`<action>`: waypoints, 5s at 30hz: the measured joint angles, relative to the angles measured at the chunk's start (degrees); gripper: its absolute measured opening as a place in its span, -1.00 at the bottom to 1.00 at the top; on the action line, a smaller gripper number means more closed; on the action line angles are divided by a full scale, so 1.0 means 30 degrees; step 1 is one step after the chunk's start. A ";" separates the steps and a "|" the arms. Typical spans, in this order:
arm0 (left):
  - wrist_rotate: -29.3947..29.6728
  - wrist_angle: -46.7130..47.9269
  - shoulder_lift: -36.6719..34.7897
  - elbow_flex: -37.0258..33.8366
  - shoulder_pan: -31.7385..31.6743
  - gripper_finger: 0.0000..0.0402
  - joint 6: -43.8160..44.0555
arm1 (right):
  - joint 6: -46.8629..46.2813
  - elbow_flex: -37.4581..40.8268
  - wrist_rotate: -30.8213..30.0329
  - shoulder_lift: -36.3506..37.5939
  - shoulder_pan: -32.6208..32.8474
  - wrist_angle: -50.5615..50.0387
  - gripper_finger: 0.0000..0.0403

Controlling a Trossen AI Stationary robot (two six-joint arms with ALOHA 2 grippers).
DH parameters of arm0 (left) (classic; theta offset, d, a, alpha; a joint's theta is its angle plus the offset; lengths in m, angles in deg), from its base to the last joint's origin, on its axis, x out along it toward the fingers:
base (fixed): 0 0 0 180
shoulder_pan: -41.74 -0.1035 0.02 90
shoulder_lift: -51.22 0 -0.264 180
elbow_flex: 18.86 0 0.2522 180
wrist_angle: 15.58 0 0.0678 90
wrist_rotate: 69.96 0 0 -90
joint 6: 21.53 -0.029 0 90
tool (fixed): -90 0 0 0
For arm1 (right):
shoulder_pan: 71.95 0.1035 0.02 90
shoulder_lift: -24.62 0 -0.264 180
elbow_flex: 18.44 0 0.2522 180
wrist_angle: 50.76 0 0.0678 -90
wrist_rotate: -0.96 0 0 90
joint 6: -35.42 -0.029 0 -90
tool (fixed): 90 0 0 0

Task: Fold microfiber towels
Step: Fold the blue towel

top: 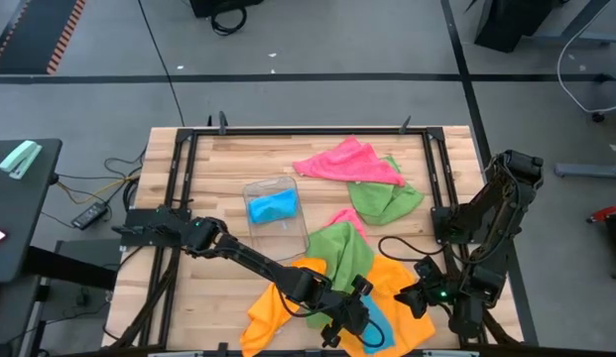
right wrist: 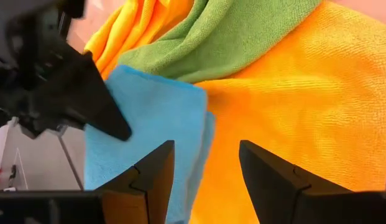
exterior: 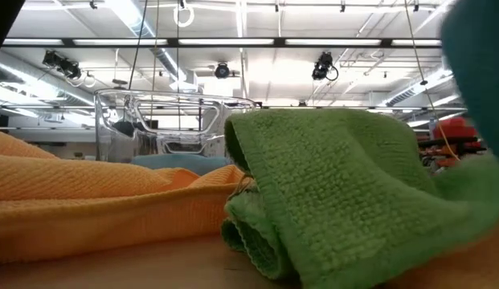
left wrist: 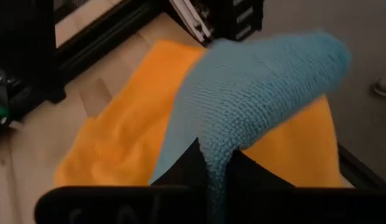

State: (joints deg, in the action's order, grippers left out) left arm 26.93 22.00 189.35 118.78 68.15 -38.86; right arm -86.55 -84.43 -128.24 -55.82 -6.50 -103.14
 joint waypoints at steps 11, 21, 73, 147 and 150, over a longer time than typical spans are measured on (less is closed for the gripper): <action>0.0198 0.4043 -0.1249 0.0015 -0.0235 -0.87 0.1988 | 0.6409 -0.2085 -0.0533 -0.0072 -0.0585 0.0227 -0.07; -0.0420 0.6201 -0.1879 0.0026 -0.1021 -0.91 0.5626 | 1.5530 -0.6700 -0.1025 -0.3186 -0.3544 -0.0731 -0.20; -0.8392 0.3422 -0.2624 0.0018 -0.3617 -0.90 1.6920 | 1.6626 -0.2849 -0.3101 -0.3570 -0.2589 0.4030 0.16; -0.8665 0.6825 -0.3469 0.0015 -0.2725 -0.32 1.5057 | 0.7076 0.5297 0.9161 -0.2471 -0.3646 1.1548 -0.28; -0.8663 0.6828 -0.3471 0.0015 -0.2726 -0.34 1.5047 | 0.7004 0.5297 0.9219 -0.2049 -0.3643 1.1395 -0.12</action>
State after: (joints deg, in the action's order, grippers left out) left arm 0.94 42.49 178.93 118.82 59.97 6.28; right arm -65.54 -68.54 -100.58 -61.97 -17.43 -68.96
